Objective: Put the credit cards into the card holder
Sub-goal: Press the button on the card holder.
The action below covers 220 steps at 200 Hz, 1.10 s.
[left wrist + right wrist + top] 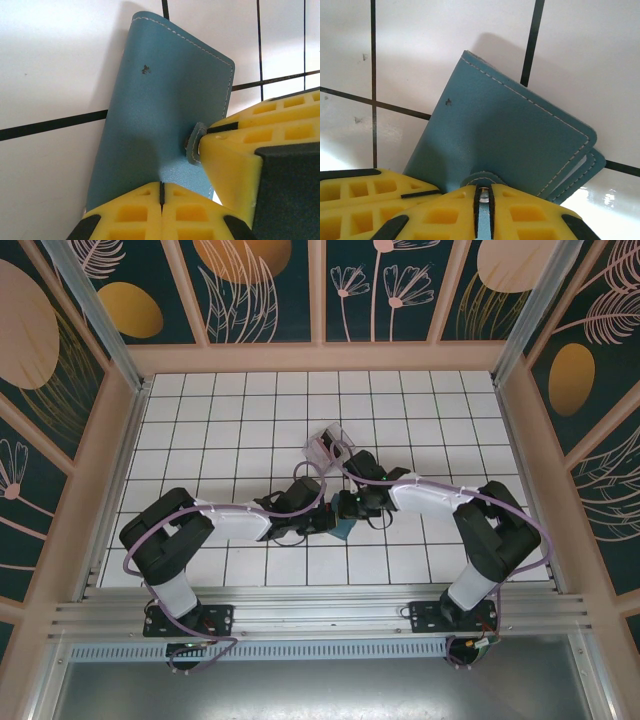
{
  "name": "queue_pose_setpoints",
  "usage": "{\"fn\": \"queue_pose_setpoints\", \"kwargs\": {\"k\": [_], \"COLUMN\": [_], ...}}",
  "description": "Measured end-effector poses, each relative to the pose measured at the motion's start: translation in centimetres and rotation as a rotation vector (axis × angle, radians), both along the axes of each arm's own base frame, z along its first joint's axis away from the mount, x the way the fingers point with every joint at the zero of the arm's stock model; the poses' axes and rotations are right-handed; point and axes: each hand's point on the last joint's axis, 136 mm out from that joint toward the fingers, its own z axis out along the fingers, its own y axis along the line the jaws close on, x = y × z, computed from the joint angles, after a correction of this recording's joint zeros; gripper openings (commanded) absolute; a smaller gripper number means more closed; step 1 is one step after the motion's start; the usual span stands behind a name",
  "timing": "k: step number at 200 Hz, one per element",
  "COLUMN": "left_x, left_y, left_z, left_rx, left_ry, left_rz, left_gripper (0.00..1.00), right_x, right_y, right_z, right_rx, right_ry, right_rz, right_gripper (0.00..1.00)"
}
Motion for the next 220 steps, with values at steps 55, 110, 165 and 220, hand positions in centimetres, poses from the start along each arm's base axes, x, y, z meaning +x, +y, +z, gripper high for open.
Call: {"fn": "queue_pose_setpoints", "kwargs": {"k": [55, 110, 165, 220], "left_x": [0.0, 0.0, 0.0, -0.1], "left_y": [0.0, 0.0, 0.0, -0.1], "left_z": [0.0, 0.0, 0.0, -0.1], "left_rx": [0.0, -0.001, 0.0, -0.001], "left_ry": [0.0, 0.0, -0.001, -0.001], "left_rz": [0.0, 0.0, -0.001, -0.011], "left_gripper": [0.02, 0.02, 0.02, 0.01], "right_x": [0.3, 1.4, 1.6, 1.0], "right_y": [0.0, 0.4, 0.5, 0.2], "right_z": [-0.1, -0.5, -0.7, -0.2], "right_rx": [-0.015, -0.035, -0.055, -0.054], "right_ry": [-0.022, -0.036, -0.041, -0.058], "right_rz": [-0.008, -0.016, -0.015, -0.013], "right_gripper": [0.18, 0.18, 0.17, 0.17]}}
